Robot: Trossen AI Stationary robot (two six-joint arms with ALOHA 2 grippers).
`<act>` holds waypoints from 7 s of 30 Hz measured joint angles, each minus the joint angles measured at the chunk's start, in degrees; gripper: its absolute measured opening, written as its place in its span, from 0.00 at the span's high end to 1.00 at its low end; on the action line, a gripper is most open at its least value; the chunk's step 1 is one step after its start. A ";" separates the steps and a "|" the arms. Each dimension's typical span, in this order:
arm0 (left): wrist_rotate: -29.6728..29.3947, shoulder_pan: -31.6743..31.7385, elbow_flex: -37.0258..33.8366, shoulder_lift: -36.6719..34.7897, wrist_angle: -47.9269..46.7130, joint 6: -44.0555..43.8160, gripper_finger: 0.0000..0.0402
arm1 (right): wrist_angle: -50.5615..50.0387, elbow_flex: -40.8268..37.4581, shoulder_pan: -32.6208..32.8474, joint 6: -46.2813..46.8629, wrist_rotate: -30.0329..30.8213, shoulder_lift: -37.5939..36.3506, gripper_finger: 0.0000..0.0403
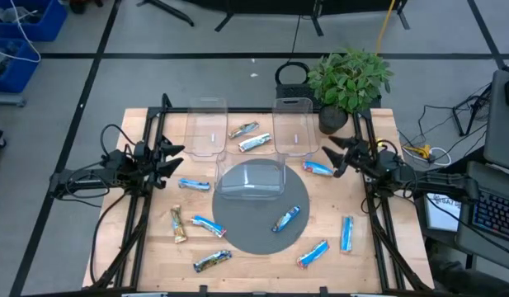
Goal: Pick and place Granola Bars by type
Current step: Put the blue granola bar into the bottom transparent bin
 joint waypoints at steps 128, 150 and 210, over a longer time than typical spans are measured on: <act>0.04 0.02 0.00 0.00 0.19 0.00 0.44 | -41.04 49.32 27.78 -27.55 -22.48 77.96 0.25; 0.50 0.00 0.00 0.02 0.23 0.00 0.44 | -40.31 49.01 26.88 -26.77 -22.70 84.60 0.33; 0.53 0.00 0.00 0.02 0.19 0.00 0.44 | -44.88 65.91 27.02 -24.57 -6.65 63.44 0.99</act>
